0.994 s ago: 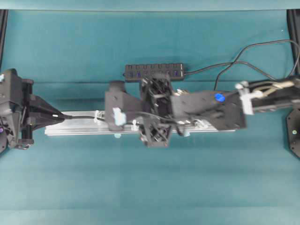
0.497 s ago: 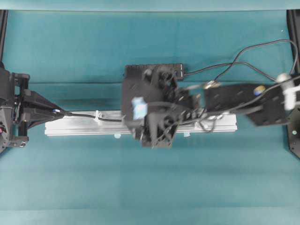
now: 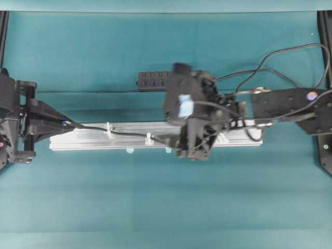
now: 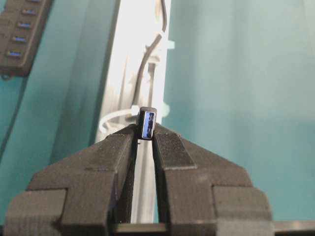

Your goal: Pass the USB cable through three rings with both arms.

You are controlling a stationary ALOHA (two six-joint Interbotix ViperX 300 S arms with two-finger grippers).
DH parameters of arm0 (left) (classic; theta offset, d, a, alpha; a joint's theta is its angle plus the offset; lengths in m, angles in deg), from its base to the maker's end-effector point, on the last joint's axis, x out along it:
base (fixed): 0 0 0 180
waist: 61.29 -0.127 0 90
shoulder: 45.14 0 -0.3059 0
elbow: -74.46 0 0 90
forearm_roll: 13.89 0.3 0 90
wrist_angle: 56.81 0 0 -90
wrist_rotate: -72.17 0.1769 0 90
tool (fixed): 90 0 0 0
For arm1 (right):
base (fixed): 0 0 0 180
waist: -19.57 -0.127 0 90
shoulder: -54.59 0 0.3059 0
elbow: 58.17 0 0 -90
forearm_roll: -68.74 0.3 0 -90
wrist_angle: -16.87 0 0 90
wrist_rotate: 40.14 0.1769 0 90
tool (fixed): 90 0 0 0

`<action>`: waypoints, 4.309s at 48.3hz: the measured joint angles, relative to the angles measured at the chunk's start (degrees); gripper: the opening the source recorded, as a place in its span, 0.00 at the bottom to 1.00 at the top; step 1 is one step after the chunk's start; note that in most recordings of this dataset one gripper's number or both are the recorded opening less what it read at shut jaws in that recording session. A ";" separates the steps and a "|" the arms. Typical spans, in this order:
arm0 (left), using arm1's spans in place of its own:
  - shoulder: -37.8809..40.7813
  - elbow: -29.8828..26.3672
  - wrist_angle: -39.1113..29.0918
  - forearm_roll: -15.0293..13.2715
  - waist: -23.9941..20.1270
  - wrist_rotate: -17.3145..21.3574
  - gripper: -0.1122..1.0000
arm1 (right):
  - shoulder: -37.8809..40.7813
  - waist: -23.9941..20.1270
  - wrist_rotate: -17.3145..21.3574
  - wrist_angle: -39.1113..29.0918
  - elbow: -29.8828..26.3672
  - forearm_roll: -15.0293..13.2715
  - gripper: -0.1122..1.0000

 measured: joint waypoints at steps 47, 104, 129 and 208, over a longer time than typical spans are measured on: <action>1.58 -0.18 0.70 0.00 -0.44 0.00 0.23 | -1.23 0.70 0.79 7.65 6.33 0.09 0.66; 1.41 -0.18 0.62 0.00 -0.53 0.09 0.23 | -0.09 0.62 0.79 9.84 6.77 0.18 0.60; -0.18 -0.18 0.00 0.00 -0.53 0.44 0.23 | -0.09 0.44 0.79 10.46 7.12 0.18 0.60; -3.96 -0.70 -1.23 0.00 -0.70 0.35 0.23 | 0.53 0.18 0.79 23.91 7.03 0.18 0.59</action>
